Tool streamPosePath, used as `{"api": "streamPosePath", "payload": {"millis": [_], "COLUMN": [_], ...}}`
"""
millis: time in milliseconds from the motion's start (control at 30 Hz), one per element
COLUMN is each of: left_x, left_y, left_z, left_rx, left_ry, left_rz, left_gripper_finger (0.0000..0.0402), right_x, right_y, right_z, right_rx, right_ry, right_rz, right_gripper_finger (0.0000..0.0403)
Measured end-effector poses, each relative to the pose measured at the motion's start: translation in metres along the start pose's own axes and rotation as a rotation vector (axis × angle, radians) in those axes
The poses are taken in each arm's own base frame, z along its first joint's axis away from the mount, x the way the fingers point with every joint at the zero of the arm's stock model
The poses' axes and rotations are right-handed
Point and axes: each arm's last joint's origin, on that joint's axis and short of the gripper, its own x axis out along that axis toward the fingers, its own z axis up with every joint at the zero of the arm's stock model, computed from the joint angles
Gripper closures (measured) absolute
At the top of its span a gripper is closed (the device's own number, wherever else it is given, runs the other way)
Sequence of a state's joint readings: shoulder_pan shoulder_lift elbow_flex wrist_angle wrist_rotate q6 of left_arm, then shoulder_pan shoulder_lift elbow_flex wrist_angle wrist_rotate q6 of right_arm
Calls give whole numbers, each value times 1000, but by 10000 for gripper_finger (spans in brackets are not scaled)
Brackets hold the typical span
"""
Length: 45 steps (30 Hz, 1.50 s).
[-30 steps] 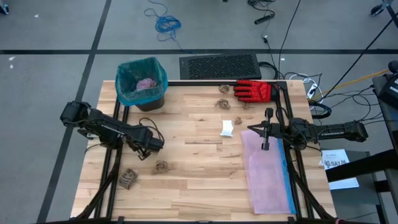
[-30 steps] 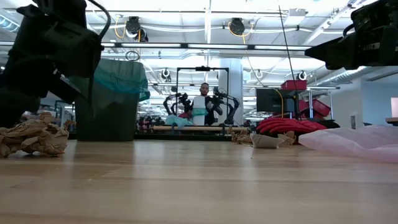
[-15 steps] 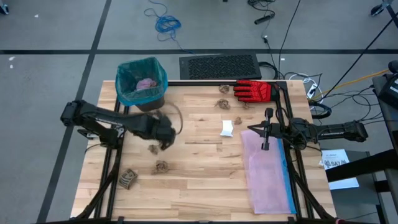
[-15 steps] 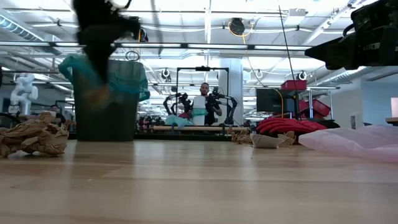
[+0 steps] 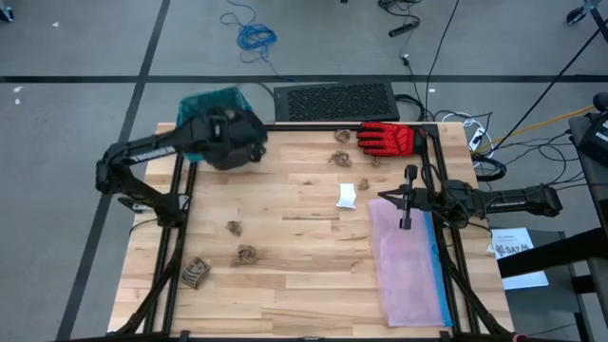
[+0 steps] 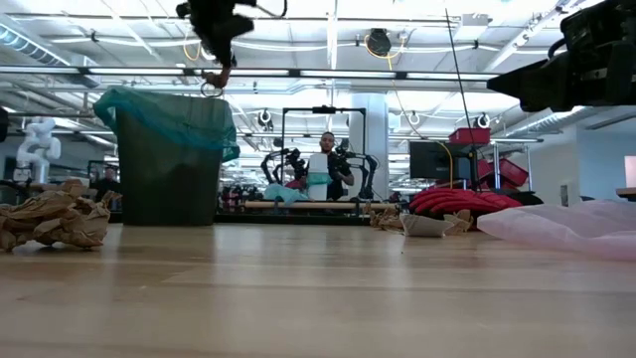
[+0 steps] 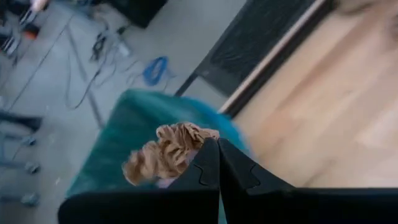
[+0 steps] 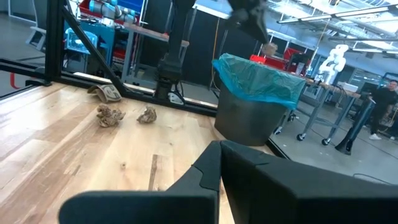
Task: Place trash/remove bag and relplace
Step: Put the brown napkin into the black trash bin
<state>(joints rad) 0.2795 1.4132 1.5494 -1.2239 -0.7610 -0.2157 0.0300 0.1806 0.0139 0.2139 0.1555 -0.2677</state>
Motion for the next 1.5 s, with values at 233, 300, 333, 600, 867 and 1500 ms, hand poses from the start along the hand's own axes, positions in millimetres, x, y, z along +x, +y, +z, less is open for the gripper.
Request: {"api": "streamPosePath", "payload": {"millis": [233, 300, 333, 600, 867, 1500], "left_x": [40, 49, 54, 95, 120, 102], "left_y": [39, 46, 49, 58, 48, 7], "left_z": [-4, -6, -8, -30, -38, -22], "left_rx": [-39, -50, -59, -85, -149, -71], "left_ry": [148, 176, 192, 293, 238, 66], "left_rz": [19, 8, -3, -8, -278, -619], "left_gripper_finger": [401, 401, 401, 401, 402, 402], "right_x": [0, -1, -2, -4, -1, 33], "right_y": [-2, -2, -3, -6, -10, -38], "right_z": [9, 14, 17, 27, 41, 112], "right_rx": [58, 126, 156, 209, 212, 147], "right_ry": [-95, -156, -190, -292, -262, 3], "right_rz": [5, 24, 22, -1, 0, -58], "right_gripper_finger": [403, 403, 403, 403, 403, 403]}}
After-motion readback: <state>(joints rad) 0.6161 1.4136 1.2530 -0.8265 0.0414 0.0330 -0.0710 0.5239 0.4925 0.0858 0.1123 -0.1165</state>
